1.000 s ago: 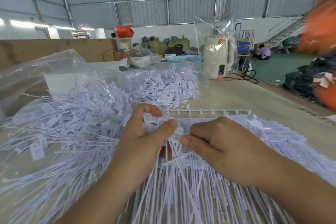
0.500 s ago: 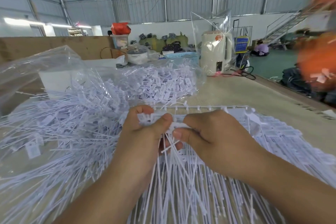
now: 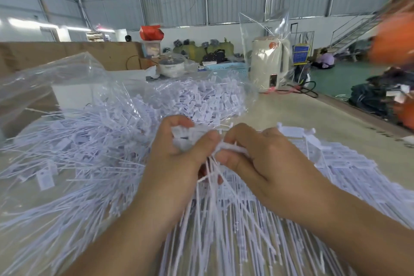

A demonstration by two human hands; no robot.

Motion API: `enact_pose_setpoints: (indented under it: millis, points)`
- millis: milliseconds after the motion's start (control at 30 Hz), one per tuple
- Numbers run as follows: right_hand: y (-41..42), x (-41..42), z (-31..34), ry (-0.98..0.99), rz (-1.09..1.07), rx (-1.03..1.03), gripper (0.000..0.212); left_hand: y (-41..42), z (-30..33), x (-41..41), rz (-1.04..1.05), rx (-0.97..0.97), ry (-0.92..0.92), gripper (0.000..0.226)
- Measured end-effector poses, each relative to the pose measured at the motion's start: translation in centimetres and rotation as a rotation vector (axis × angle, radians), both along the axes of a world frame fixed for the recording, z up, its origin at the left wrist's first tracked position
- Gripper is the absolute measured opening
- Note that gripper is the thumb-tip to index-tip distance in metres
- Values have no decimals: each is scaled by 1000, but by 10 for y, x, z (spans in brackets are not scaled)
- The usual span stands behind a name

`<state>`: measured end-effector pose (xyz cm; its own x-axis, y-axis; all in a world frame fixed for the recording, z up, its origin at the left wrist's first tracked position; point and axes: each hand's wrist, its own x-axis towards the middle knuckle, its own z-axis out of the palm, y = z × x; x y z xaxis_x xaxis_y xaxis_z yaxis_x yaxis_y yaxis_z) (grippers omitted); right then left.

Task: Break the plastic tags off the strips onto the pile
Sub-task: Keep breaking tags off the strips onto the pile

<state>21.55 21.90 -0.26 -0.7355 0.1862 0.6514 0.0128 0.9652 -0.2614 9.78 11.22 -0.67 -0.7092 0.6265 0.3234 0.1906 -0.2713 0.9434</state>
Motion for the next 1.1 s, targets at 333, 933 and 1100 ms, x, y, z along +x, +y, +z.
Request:
enact_pose_setpoints:
  millis: [333,933,1100]
  points:
    - [4,1,-7,-120,62,-139,35,2,-5,-4,-22,-14,101,32]
    - [5,2,-7,-211,271,-542,41,3,-11,-14,-222,-2,88,53]
    - [6,0,-8,-206,294,-636,59,2,-9,-13,-205,59,134,48]
